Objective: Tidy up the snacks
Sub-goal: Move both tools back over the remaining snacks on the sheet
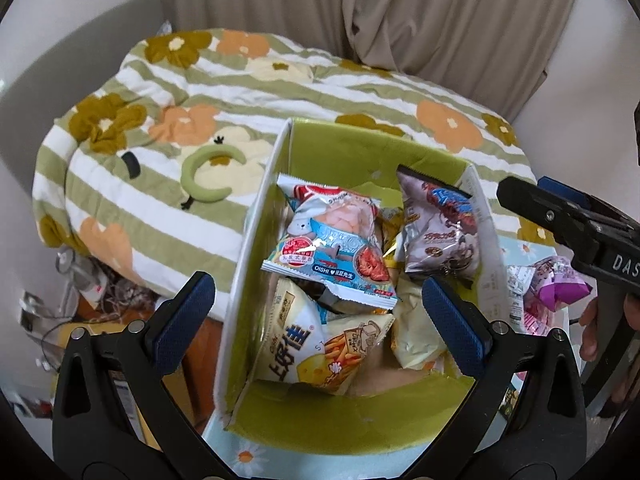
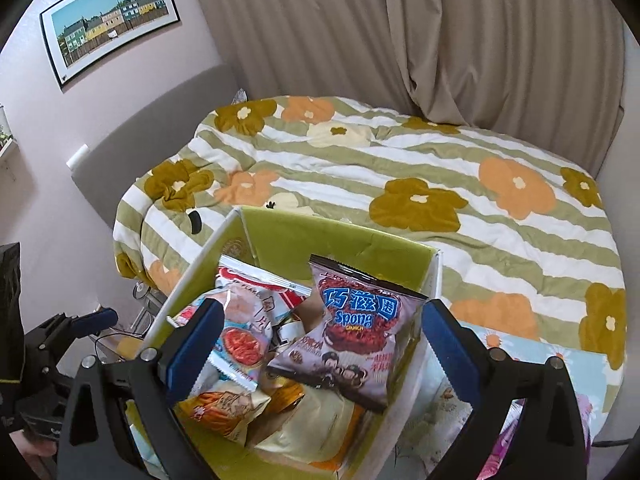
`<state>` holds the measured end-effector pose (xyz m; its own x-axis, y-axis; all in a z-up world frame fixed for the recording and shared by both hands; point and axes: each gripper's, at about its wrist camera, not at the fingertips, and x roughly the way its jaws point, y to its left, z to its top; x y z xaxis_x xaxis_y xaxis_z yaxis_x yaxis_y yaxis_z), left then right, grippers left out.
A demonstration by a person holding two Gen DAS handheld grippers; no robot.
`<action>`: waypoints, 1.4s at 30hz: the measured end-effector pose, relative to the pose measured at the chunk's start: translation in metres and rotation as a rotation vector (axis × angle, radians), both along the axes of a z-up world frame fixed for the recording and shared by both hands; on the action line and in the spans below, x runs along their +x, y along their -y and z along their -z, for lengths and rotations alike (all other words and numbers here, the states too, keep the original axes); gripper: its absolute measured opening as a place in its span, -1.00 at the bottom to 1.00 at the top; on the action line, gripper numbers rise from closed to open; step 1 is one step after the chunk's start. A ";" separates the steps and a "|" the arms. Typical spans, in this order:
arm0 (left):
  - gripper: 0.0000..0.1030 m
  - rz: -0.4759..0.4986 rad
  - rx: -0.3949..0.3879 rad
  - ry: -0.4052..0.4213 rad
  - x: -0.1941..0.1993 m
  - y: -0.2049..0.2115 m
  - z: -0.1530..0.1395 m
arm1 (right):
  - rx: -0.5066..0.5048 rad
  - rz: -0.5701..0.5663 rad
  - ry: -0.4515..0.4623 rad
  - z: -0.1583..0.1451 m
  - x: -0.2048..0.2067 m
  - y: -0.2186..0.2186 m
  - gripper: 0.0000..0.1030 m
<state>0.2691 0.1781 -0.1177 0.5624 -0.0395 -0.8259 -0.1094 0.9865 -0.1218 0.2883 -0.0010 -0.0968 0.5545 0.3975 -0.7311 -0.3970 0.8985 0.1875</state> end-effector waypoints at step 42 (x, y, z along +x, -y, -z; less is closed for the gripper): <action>0.99 0.507 0.070 0.116 -0.027 0.328 -0.014 | -0.018 0.431 0.001 0.002 -0.146 0.311 0.92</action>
